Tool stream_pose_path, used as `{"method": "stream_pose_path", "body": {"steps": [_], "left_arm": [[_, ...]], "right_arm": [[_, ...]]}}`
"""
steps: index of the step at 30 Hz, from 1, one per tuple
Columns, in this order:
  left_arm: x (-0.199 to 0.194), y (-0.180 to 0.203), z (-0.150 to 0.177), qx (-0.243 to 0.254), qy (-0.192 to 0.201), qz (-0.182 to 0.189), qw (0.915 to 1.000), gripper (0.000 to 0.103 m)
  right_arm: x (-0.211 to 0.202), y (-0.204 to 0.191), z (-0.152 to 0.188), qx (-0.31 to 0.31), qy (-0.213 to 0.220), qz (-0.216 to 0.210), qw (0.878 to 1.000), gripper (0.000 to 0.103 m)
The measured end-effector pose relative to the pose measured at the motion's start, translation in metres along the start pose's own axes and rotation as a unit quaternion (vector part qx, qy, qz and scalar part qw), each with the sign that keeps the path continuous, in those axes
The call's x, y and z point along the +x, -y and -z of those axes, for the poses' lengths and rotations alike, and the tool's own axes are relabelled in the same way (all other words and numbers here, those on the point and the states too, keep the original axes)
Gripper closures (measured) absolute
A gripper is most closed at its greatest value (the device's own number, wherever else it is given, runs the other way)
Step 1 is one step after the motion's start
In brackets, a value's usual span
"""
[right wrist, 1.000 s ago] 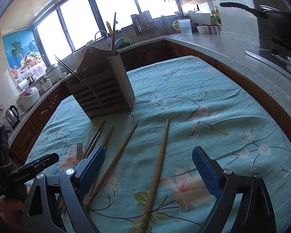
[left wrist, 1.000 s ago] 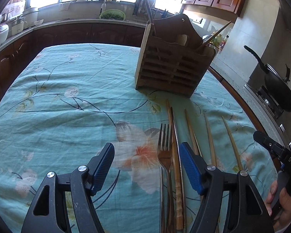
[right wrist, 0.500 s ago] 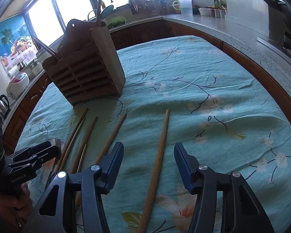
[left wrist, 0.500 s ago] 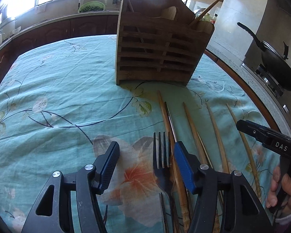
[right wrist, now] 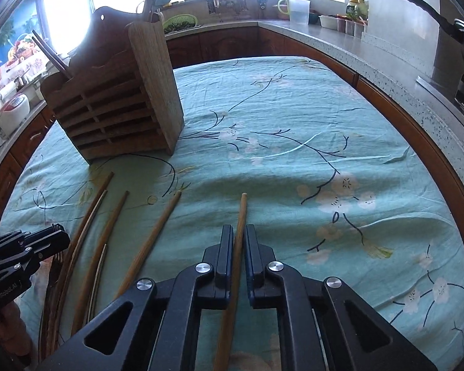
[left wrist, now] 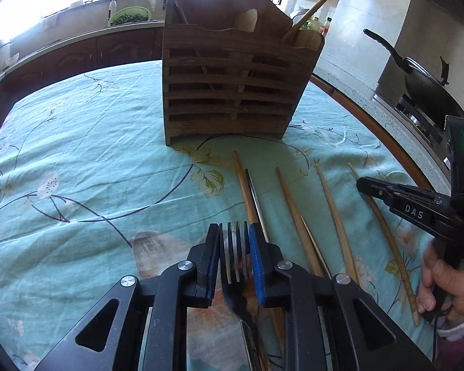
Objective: Organize utensils
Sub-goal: 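Grasp a metal fork with the left tool while the right tool grasps a wooden chopstick, then carry the held utensils to the wooden holder and lower them in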
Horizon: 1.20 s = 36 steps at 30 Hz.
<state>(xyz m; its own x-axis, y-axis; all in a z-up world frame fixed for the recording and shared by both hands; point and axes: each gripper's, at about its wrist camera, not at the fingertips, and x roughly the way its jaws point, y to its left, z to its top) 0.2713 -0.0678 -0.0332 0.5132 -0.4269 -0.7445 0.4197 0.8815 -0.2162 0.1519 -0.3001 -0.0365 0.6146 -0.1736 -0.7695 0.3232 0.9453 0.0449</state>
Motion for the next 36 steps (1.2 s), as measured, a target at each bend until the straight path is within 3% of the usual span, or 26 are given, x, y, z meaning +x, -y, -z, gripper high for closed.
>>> {"method": "stream_pose_path", "body": {"steps": [18,22,23,36], "left_arm": [[-0.133,-0.001,0.014,-0.02,0.111,-0.002,0.9936,0.088],[-0.162,0.002,0.021,-0.016,0.13,-0.007,0.9913,0.093],[-0.169,0.003,0.023,-0.016,0.134,-0.007,0.9908,0.1],[-0.21,-0.006,0.027,-0.031,0.174,-0.01,0.9842,0.103]], "right_arm": [[-0.112,-0.005,-0.015,0.03,0.108,-0.089,0.99,0.097],[-0.134,-0.011,-0.018,0.029,0.132,-0.103,0.985,0.097],[-0.138,-0.012,-0.018,0.029,0.137,-0.107,0.984,0.097],[-0.167,-0.014,-0.025,0.034,0.179,-0.121,0.976,0.097]]}}
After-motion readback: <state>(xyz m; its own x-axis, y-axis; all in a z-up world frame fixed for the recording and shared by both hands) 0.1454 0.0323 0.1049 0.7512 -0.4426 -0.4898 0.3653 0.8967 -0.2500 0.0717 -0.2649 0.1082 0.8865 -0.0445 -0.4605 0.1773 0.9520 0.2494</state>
